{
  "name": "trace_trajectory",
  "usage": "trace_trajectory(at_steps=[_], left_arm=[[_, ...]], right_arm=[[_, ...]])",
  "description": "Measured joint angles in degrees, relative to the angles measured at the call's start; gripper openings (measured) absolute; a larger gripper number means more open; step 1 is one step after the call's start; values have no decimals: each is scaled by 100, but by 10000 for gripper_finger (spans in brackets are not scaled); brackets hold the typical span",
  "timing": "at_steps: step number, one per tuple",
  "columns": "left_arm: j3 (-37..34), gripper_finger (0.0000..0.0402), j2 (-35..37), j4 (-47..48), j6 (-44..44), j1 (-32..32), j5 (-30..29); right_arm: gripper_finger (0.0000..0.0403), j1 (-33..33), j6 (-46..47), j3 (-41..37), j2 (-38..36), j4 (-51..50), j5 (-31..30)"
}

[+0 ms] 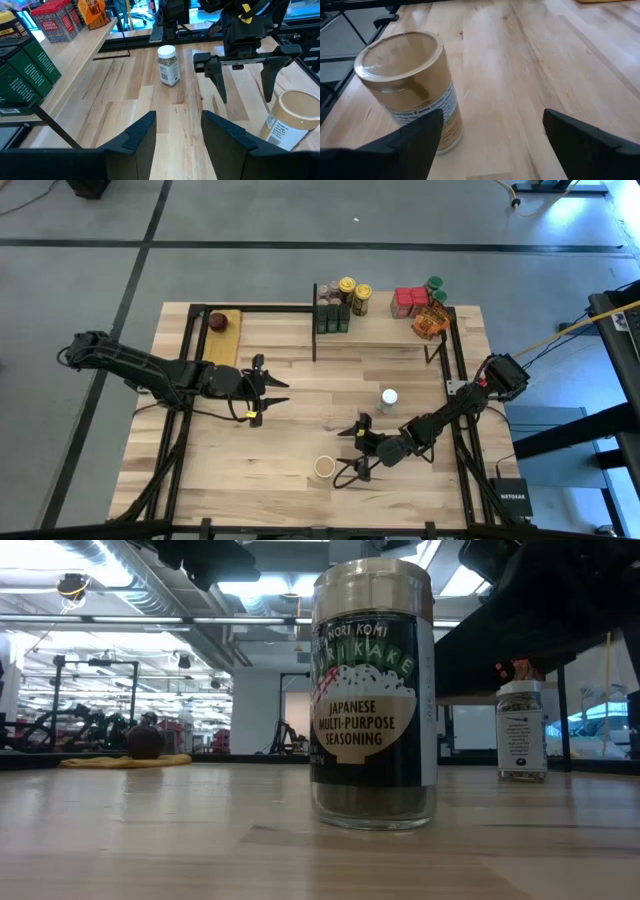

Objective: Shelf spices
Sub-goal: Put the golden seasoning bottle on the shelf

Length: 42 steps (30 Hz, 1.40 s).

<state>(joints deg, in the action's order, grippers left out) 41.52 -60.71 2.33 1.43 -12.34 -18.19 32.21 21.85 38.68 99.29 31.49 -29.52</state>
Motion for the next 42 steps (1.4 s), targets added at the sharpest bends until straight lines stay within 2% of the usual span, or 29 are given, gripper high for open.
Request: trace_trajectory(at_steps=[14, 18, 27, 42], left_arm=[[0, 150, 0, 0, 2, 0, 0], [0, 150, 2, 0, 3, 0, 0], [0, 150, 1, 0, 4, 0, 0], [0, 150, 0, -149, 4, 0, 0]], right_arm=[[347, 0, 25, 0, 0, -26, -179], [360, 0, 26, 0, 0, -29, -192], [391, 2, 39, 0, -2, -34, 498], [392, 2, 42, 2, -2, 245, 512]])
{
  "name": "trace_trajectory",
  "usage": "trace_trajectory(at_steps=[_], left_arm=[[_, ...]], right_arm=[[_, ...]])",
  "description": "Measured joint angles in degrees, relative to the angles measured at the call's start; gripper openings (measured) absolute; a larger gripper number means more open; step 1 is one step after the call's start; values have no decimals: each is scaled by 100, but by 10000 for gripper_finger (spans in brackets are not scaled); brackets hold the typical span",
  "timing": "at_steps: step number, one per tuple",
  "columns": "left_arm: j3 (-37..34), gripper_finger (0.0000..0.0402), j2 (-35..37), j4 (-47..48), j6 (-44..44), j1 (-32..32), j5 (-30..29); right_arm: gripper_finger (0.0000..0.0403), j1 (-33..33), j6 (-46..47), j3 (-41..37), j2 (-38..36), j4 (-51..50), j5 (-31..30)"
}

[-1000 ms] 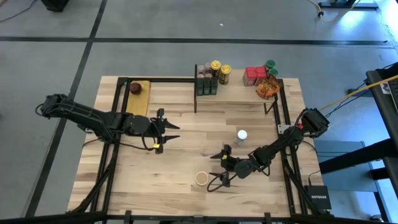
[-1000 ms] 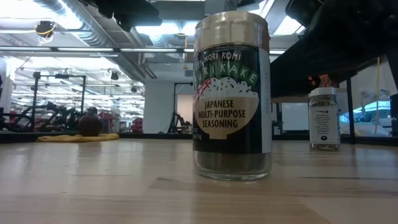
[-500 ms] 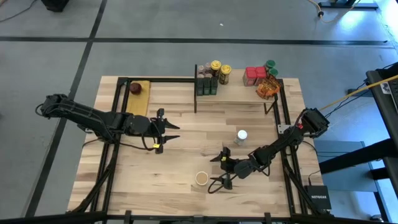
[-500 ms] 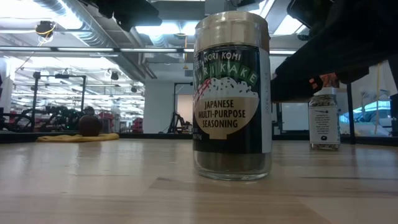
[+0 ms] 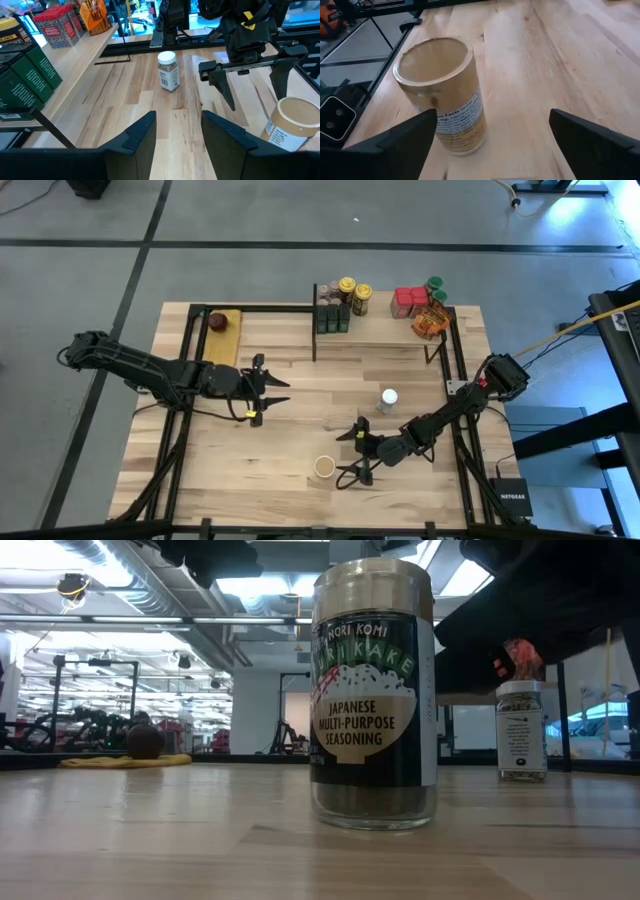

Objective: Shelf spices
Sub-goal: Put the golden seasoning bottle on the shelf

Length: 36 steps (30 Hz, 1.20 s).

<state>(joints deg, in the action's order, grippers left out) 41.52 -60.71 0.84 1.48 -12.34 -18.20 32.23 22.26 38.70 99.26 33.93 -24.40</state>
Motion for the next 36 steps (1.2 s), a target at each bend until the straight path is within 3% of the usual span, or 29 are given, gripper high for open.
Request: trace_trajectory(at_steps=[12, 18, 23, 36], left_arm=[[0, 150, 0, 8, 2, -2, 0], [0, 150, 0, 2, 44, 7, -2], [0, 150, 0, 2, 44, 7, -1], [0, 150, 0, 6, 42, 7, -2]], right_arm=[[392, 1, 301, 3, 16, 233, 895], [392, 0, 297, 4, 24, 238, 417], [392, 0, 293, 57, 34, 217, 490], [379, -137, -924, 1514, 1006, -457, 762]])
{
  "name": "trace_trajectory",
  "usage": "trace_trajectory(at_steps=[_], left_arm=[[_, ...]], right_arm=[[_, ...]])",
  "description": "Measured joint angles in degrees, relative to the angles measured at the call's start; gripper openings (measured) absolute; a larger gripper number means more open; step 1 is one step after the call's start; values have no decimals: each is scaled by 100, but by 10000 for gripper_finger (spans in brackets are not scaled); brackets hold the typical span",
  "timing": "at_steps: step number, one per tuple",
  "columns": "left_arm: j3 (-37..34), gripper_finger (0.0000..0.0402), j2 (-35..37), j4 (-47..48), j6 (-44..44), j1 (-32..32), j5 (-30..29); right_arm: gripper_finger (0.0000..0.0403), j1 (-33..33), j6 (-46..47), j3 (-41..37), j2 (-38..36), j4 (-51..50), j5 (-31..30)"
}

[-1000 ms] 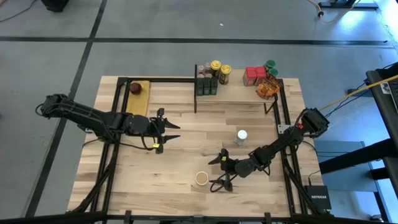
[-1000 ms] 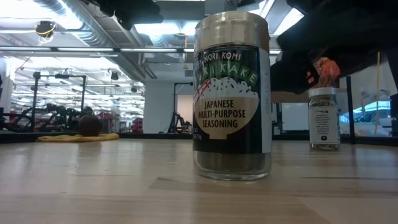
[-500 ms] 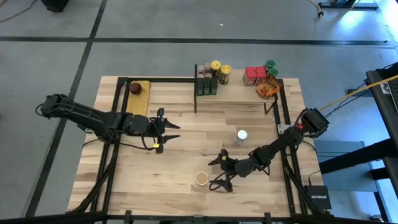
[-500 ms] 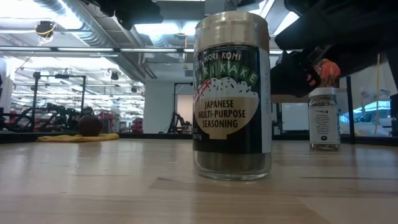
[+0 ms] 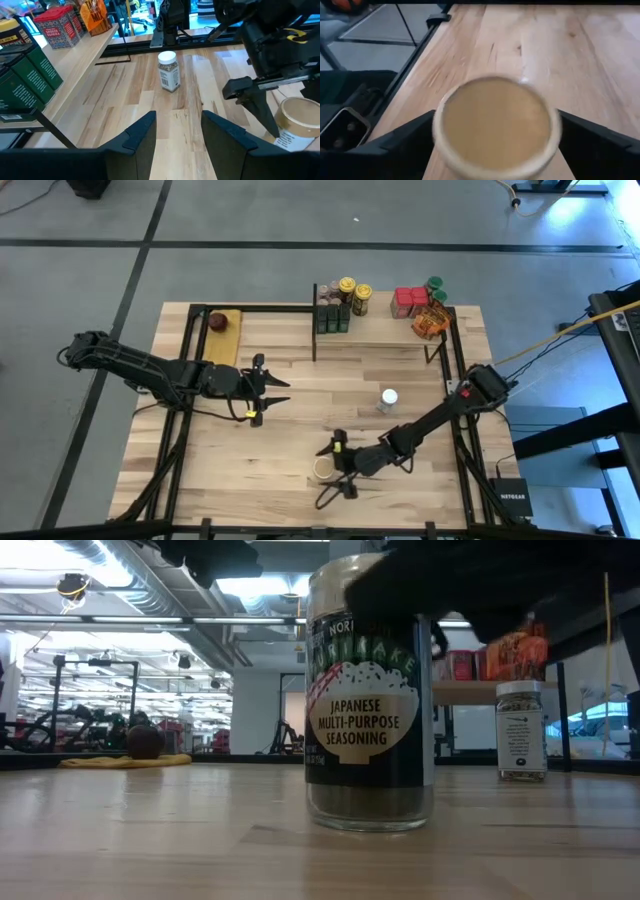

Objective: Shelf spices
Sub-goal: Put the golden seasoning bottle on the shelf

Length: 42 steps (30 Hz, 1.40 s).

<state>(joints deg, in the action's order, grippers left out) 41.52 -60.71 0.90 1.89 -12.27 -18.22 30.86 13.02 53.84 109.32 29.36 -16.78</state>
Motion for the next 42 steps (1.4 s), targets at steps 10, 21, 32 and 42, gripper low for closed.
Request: trace_trajectory(at_steps=[10, 21, 32, 42], left_arm=[[0, 150, 0, -3, -31, -1, 0], [0, 150, 0, -2, -40, 0, 0], [0, 150, 1, 0, -42, 0, 0], [0, 150, 0, 1, 13, 0, 0]], right_arm=[[345, -25, -86, 292, 17, -520, 141], [278, -57, 41, 292, 17, -546, 99], [290, -57, 11, 285, -362, -554, 55], [279, -167, -694, 283, -1614, -1379, -598]])
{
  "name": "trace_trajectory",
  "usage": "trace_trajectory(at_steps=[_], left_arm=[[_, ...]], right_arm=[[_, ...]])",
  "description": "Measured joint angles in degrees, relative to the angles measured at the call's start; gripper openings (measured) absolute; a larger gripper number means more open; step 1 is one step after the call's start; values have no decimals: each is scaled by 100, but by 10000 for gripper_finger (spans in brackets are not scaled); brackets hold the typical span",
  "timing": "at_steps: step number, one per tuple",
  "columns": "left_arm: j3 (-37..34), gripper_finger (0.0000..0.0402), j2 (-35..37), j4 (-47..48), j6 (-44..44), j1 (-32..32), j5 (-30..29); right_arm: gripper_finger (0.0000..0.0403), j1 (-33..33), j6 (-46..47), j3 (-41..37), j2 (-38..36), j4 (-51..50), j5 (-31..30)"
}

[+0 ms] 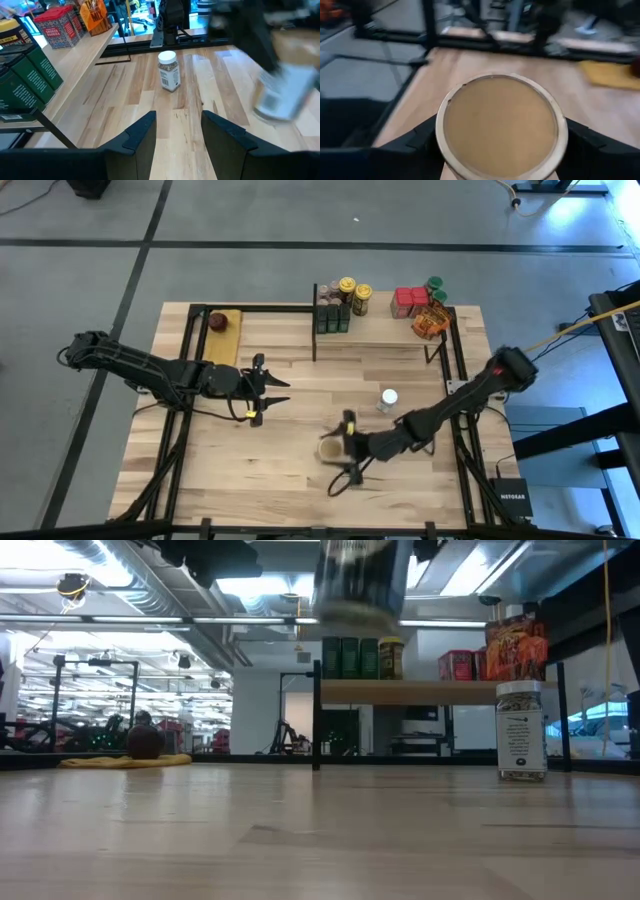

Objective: Shelf spices
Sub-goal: Put the golden seasoning bottle on the shelf

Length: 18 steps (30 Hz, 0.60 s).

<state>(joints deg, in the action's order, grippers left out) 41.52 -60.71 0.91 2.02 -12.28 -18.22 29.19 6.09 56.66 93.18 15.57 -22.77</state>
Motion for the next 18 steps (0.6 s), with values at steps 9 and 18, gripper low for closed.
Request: trace_trajectory(at_steps=[9, 18], left_arm=[[0, 150, 0, 17, 11, -1, 0], [0, 150, 1, 4, 11, -1, -2]], right_arm=[[281, -812, -44, 2, -1685, -1062, -1117], [283, -2536, -182, 57, -2600, -1826, -1104]])
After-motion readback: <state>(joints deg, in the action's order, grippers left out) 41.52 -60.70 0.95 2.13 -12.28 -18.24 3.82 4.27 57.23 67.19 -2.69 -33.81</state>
